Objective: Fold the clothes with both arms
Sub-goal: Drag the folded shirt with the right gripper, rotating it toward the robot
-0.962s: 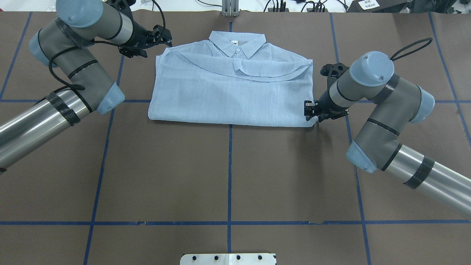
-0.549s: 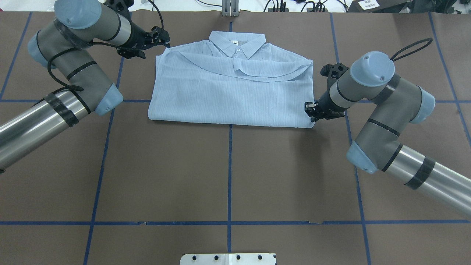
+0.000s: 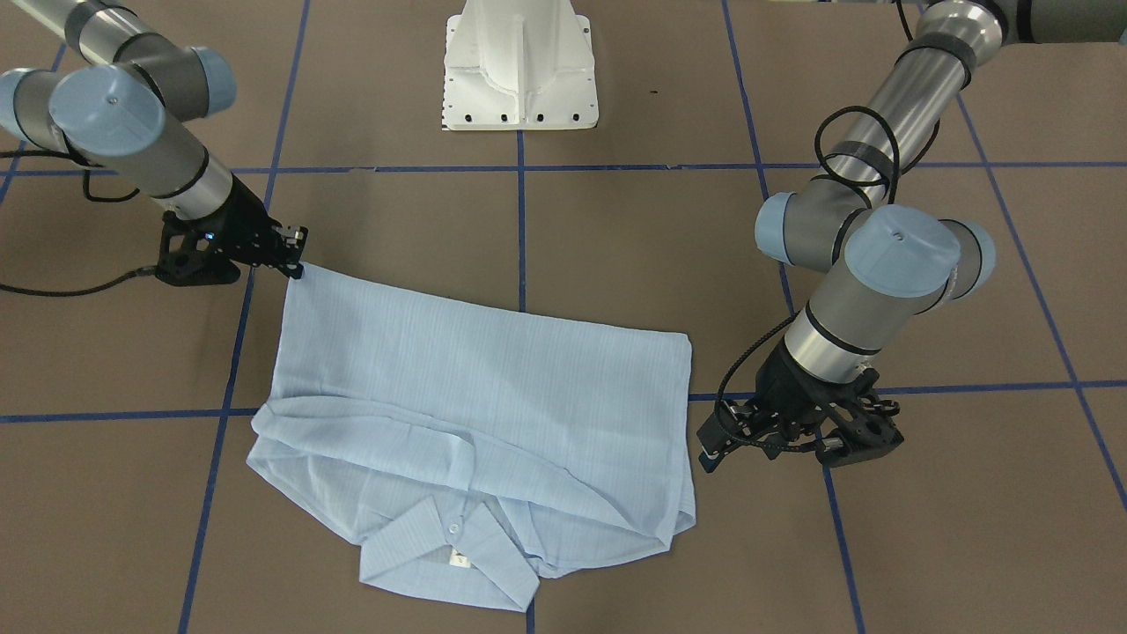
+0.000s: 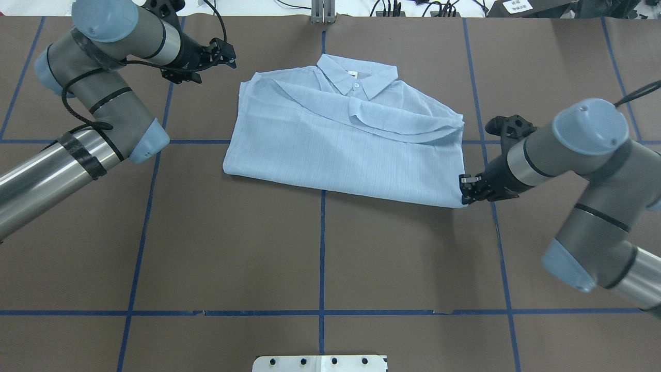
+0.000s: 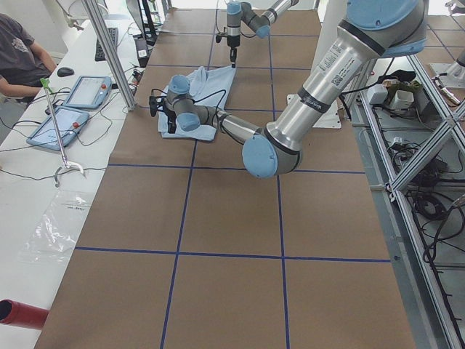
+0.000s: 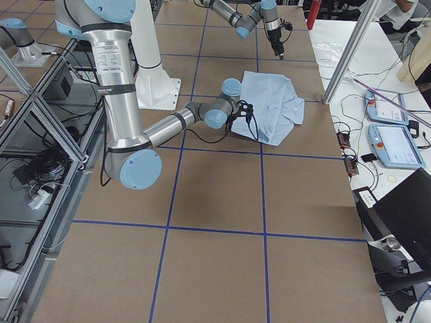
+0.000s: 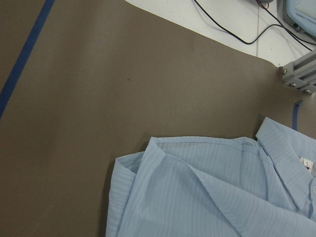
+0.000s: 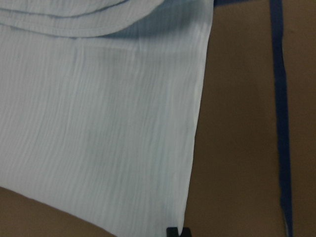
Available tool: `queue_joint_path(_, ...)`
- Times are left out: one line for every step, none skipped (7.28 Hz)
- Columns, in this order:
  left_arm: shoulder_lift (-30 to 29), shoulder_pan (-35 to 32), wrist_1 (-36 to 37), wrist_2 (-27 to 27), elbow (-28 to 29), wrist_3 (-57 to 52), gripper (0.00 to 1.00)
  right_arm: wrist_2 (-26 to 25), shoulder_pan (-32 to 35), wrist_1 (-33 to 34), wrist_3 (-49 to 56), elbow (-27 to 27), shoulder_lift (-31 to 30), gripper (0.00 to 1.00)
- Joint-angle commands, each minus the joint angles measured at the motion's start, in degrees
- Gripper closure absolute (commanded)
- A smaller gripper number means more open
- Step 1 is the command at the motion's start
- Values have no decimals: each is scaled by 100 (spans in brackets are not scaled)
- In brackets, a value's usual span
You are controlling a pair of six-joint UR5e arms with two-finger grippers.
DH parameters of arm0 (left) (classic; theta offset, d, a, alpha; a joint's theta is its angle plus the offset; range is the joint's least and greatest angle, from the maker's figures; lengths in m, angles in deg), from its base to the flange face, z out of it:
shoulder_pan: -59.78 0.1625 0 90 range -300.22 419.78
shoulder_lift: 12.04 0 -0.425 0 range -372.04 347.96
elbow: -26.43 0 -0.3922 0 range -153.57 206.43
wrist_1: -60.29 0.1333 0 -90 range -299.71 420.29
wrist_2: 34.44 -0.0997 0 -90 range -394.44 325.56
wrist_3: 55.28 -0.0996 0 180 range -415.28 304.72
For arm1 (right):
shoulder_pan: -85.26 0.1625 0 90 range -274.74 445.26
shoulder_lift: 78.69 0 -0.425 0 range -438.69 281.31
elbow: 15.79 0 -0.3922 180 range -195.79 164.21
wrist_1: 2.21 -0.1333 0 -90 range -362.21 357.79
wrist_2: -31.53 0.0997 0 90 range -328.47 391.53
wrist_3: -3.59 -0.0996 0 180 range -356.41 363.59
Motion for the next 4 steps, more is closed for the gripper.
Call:
queue_joint_path(182,-9,10,-16,-260,-2,2,60,-584,-9,-163,1232,-1308,100)
queue_joint_path(244,0,10,-16,-374,6,2,60,-1213,-9,-399,1689,-1583,100)
queue_joint_path(296,-9,10,-7,-488,7,2,51,-1881,-9,-880,2067,-1637,100)
queue_joint_path(358,-9,10,10,-559,7,2,-18,-2558,-9,-1215,2297,-1647,100)
